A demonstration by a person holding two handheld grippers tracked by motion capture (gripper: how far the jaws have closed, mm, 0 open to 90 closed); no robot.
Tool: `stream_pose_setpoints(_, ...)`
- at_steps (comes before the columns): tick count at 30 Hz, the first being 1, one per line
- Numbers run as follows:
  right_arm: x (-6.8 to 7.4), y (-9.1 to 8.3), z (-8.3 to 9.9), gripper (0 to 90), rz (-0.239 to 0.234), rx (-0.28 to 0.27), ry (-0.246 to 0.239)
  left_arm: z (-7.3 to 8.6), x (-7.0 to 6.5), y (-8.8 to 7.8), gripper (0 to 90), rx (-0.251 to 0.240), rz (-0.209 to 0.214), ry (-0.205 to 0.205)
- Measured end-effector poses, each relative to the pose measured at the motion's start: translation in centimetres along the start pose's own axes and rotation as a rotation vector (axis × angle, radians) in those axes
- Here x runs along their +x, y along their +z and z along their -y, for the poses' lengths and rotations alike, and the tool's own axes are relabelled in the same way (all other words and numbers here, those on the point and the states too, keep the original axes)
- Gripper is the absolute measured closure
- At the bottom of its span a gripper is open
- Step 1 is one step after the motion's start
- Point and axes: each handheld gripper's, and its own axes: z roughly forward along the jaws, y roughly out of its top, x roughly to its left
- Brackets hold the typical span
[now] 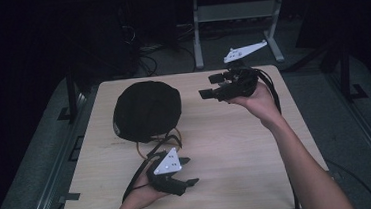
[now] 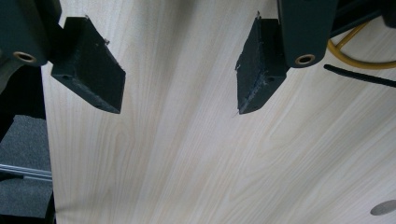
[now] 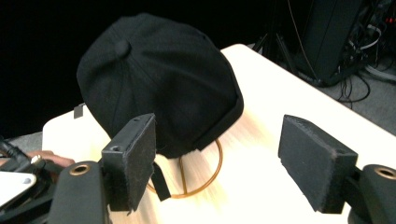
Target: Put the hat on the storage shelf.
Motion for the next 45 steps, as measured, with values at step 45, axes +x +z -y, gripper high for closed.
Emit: stream_pose_setpoints(45, -1.1, -2.7, 6.3, 20.3, 0.021, 0.007, 0.075, 0.1, -0.1, 0.3, 32.3, 0.016, 0.007, -0.003)
